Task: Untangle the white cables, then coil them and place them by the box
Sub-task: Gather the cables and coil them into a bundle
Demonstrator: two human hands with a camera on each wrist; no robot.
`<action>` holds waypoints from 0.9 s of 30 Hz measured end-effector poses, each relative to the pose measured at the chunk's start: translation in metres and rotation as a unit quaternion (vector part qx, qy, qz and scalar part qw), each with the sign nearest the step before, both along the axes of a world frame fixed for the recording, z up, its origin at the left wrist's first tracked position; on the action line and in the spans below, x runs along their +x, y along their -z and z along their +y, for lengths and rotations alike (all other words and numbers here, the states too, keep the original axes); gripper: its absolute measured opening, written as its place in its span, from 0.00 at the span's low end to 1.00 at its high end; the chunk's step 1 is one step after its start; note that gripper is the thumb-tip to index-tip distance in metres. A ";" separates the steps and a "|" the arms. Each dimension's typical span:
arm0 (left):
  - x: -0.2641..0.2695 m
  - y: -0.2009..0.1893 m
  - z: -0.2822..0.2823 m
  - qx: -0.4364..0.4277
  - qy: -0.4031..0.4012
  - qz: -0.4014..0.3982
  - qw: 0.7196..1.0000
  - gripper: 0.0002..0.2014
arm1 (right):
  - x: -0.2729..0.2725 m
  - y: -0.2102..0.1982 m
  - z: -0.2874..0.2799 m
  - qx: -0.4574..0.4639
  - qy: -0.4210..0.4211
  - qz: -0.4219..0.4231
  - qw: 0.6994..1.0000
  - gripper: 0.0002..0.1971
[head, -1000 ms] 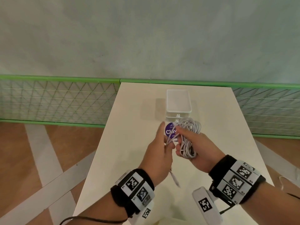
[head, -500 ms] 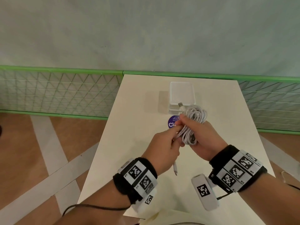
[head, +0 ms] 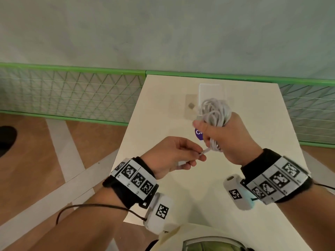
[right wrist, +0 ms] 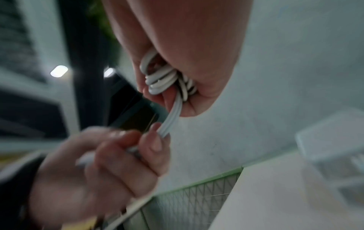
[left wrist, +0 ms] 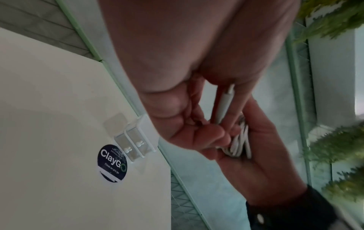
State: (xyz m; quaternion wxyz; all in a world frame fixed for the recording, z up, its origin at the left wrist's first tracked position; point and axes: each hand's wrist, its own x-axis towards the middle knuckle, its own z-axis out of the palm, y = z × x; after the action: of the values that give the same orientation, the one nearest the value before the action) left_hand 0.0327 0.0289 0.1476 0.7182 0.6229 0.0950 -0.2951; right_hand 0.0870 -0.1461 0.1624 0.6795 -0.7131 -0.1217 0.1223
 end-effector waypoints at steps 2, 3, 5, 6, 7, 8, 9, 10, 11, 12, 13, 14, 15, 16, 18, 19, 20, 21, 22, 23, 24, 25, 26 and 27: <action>0.001 0.000 0.004 -0.005 -0.028 0.021 0.999 0.06 | -0.007 0.001 0.005 -0.107 -0.051 -0.107 0.987 0.16; 0.001 -0.001 0.005 -0.004 -0.041 0.021 0.999 0.06 | -0.010 0.003 0.007 -0.150 -0.078 -0.152 0.974 0.17; 0.002 0.000 0.008 0.015 -0.054 0.002 0.998 0.07 | -0.015 0.013 0.008 -0.223 -0.138 -0.238 0.935 0.22; 0.001 0.001 0.009 0.027 -0.057 -0.006 0.998 0.07 | -0.018 0.016 0.010 -0.252 -0.162 -0.263 0.917 0.23; 0.000 0.003 0.010 0.039 -0.061 -0.009 0.997 0.08 | -0.021 0.019 0.010 -0.272 -0.173 -0.272 0.907 0.24; -0.001 0.006 0.009 0.048 -0.071 -0.009 0.996 0.08 | -0.022 0.022 0.011 -0.283 -0.170 -0.272 0.904 0.24; -0.002 0.008 0.007 0.054 -0.087 -0.008 0.995 0.09 | -0.023 0.025 0.011 -0.287 -0.157 -0.271 0.905 0.24; -0.003 0.011 0.004 0.060 -0.107 -0.001 0.992 0.10 | -0.025 0.027 0.011 -0.289 -0.140 -0.272 0.907 0.23; -0.002 0.012 0.001 0.067 -0.130 0.006 0.989 0.08 | -0.026 0.029 0.012 -0.292 -0.127 -0.275 0.907 0.22; -0.001 0.015 -0.002 0.079 -0.144 0.012 0.986 0.06 | -0.027 0.032 0.014 -0.296 -0.122 -0.282 0.904 0.21; -0.001 0.016 -0.005 0.108 -0.140 0.009 0.984 0.06 | -0.028 0.034 0.015 -0.298 -0.121 -0.290 0.901 0.22; 0.001 0.016 -0.007 0.127 -0.129 -0.003 0.983 0.06 | -0.029 0.035 0.017 -0.297 -0.121 -0.297 0.899 0.23; 0.001 0.016 -0.008 0.148 -0.120 -0.028 0.981 0.06 | -0.030 0.035 0.019 -0.293 -0.120 -0.301 0.900 0.24; 0.002 0.016 -0.007 0.152 -0.125 -0.048 0.979 0.07 | -0.031 0.033 0.020 -0.288 -0.119 -0.299 0.902 0.24; 0.002 0.016 -0.003 0.165 -0.134 -0.067 0.975 0.09 | -0.032 0.029 0.021 -0.289 -0.122 -0.267 0.911 0.24; 0.001 0.014 0.000 0.177 -0.126 -0.072 0.973 0.12 | -0.033 0.027 0.022 -0.294 -0.126 -0.242 0.916 0.24; 0.001 0.014 0.001 0.189 -0.117 -0.070 0.972 0.14 | -0.034 0.026 0.023 -0.298 -0.132 -0.220 0.919 0.24; 0.001 0.013 0.003 0.190 -0.114 -0.064 0.973 0.15 | -0.035 0.025 0.024 -0.305 -0.138 -0.205 0.920 0.24; 0.001 0.012 0.005 0.177 -0.118 -0.044 0.976 0.15 | -0.036 0.024 0.024 -0.316 -0.143 -0.197 0.917 0.25; 0.000 0.010 0.007 0.145 -0.127 -0.017 0.981 0.14 | -0.037 0.022 0.025 -0.329 -0.150 -0.194 0.912 0.24; 0.000 0.007 0.010 0.093 -0.130 0.020 0.987 0.16 | -0.038 0.021 0.025 -0.346 -0.158 -0.191 0.905 0.24; -0.002 0.005 0.014 0.037 -0.121 0.059 0.990 0.20 | -0.040 0.020 0.026 -0.363 -0.171 -0.185 0.897 0.24; -0.003 0.005 0.019 -0.002 -0.099 0.091 0.991 0.27 | -0.043 0.019 0.027 -0.380 -0.187 -0.186 0.887 0.24; -0.004 0.003 0.023 -0.009 -0.063 0.107 0.992 0.32 | -0.046 0.020 0.029 -0.402 -0.203 -0.193 0.872 0.24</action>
State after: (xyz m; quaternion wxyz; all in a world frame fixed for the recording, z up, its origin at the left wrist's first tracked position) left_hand 0.0286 0.0520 0.1443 0.7267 0.5738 0.2081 -0.3152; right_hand 0.0414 -0.1170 0.1426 0.2576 -0.8934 -0.3333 0.1560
